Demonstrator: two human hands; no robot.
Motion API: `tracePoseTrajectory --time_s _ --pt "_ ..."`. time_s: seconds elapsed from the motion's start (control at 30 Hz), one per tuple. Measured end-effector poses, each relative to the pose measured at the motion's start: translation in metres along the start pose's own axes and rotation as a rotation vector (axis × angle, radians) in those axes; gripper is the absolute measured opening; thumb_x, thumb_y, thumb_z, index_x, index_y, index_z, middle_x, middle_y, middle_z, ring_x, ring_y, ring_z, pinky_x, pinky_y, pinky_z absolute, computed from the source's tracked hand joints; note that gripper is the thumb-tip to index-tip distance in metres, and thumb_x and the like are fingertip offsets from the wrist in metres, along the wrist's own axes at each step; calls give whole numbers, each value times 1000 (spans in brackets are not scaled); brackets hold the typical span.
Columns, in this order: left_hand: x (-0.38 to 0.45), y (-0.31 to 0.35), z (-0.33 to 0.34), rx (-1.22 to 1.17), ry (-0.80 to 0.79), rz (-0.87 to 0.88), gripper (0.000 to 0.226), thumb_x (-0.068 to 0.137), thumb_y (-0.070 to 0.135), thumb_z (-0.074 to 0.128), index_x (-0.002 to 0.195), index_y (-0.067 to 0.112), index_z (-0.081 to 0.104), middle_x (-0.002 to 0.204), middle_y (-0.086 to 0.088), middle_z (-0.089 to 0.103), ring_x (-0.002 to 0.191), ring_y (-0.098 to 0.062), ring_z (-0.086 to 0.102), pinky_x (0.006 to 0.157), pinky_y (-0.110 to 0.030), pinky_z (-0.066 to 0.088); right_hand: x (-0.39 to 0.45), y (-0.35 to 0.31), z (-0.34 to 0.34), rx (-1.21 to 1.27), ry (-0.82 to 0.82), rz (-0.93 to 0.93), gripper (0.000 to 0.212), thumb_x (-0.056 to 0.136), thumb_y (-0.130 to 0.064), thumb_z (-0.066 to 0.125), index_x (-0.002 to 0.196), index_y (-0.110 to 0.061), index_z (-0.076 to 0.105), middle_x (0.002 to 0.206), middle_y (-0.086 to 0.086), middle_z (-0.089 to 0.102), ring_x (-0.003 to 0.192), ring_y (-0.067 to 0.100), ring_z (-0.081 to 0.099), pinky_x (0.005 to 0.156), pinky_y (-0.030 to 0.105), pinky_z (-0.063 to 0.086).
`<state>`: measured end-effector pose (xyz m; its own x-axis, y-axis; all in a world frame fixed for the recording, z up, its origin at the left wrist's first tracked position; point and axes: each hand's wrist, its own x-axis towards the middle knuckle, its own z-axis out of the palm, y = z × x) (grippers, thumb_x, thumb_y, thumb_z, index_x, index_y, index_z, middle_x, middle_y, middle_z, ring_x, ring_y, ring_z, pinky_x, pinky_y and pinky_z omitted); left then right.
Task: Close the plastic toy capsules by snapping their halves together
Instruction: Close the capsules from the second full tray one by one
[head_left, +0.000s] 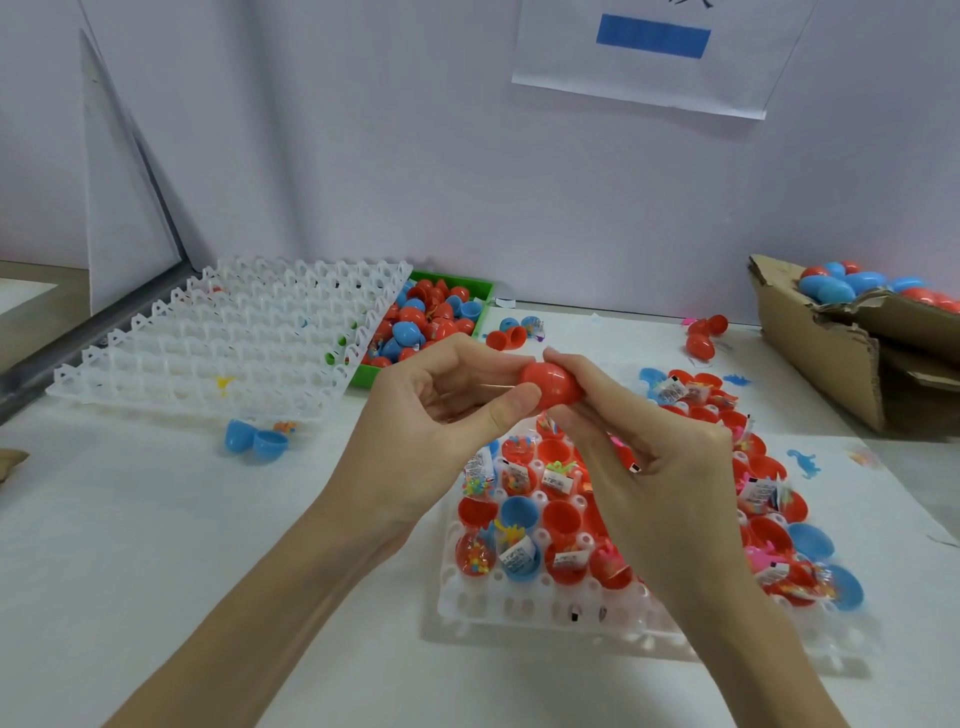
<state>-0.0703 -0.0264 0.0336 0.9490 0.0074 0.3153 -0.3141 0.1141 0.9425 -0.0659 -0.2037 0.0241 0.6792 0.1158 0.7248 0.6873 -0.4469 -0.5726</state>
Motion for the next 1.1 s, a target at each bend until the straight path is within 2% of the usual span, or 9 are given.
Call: tracePoseTrajectory --time_s 0.07,0.13,0.23,0.3,0.43,0.7,0.93,1.0,1.1 --pt "-1 -1 2 -4 8 7 29 78 26 82 104 14 76 105 -1 81 103 -17 76 92 -22 57 0 3 0 -22 0 -8 40 94 -29 61 134 -32 54 89 -10 76 69 19 66 61 26 56" --pt "-3 -2 4 -16 10 5 28 77 25 83 101 13 75 104 -2 80 103 -18 76 93 -24 58 -2 5 1 -30 -38 -11 41 99 -25 60 139 -28 52 97 -25 67 78 12 67 67 19 56" --pt "-4 -4 7 -22 12 -29 31 75 21 86 98 7 71 102 -5 80 100 -21 78 90 -29 61 -5 3 7 15 -161 25 48 101 -15 61 147 -26 49 125 -21 64 114 -1 63 96 16 52" --pt "-5 -6 10 -76 17 -76 34 73 19 88 96 3 70 102 -8 80 98 -25 78 85 -29 62 -6 2 11 -13 -175 50 50 96 -18 65 145 -23 52 134 -15 62 123 -1 59 103 19 49" --pt "-9 -7 16 -112 31 -109 36 71 24 89 95 3 72 99 -9 79 98 -25 78 84 -27 61 -5 2 12 -74 -72 27 39 92 -14 71 131 -15 64 121 -10 67 111 0 62 98 13 50" --pt "-11 -5 20 -113 58 -56 39 69 24 88 86 -4 66 91 -11 79 90 -24 79 79 -26 62 -8 0 13 -70 -66 20 26 92 -1 69 114 -14 66 103 -8 66 95 2 61 81 13 50" --pt "-11 -9 19 -8 51 -60 38 71 30 87 98 12 68 98 -3 77 96 -20 77 81 -24 61 -6 2 13 -164 -40 4 34 89 -6 76 121 -13 67 111 -9 65 96 -1 58 90 5 45" --pt "-11 -9 20 78 42 -46 42 70 32 87 104 18 68 99 4 76 96 -15 76 81 -20 59 -8 4 15 -213 -56 -21 42 85 -7 79 125 -12 67 115 -4 67 100 -2 55 94 3 42" --pt "-9 -11 19 120 64 -64 33 80 35 84 105 18 73 99 4 79 96 -14 76 82 -19 59 -6 6 18 -190 -72 -46 56 85 -6 80 136 -17 60 122 -4 67 105 0 58 99 6 43"
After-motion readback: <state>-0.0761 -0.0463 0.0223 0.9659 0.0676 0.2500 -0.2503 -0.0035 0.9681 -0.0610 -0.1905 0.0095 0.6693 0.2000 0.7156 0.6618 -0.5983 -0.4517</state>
